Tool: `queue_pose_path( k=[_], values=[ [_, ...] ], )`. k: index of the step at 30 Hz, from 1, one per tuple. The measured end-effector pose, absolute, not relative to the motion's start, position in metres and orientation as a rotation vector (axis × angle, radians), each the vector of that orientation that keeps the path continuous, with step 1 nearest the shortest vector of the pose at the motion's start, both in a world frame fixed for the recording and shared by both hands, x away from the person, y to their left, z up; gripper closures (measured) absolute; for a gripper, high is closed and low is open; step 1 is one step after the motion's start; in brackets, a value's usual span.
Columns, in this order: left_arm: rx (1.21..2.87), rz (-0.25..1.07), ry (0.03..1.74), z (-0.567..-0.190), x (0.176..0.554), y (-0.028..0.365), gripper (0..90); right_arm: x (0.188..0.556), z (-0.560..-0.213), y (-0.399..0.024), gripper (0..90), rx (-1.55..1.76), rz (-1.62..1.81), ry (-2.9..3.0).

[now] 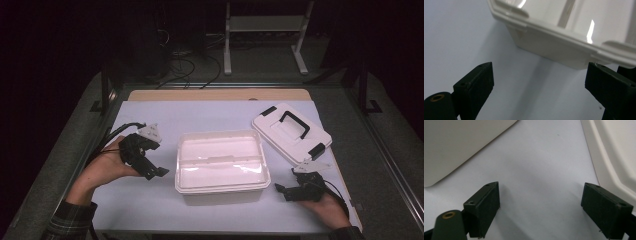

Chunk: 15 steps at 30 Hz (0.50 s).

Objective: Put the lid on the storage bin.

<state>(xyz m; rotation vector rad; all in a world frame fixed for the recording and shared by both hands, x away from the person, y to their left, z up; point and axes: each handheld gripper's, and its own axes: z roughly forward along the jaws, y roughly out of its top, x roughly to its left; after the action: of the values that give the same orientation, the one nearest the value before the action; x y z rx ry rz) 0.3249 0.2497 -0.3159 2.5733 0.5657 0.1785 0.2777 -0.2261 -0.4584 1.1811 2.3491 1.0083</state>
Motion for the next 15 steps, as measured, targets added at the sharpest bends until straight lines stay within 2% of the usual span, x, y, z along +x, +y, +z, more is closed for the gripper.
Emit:
queue_pose_path(
  k=[15],
  values=[
    [2.530,0.227,0.719,-0.377,0.312,0.286,3.2,0.278,-0.458,-0.225,13.7,1.180,0.994,2.345]
  ],
)
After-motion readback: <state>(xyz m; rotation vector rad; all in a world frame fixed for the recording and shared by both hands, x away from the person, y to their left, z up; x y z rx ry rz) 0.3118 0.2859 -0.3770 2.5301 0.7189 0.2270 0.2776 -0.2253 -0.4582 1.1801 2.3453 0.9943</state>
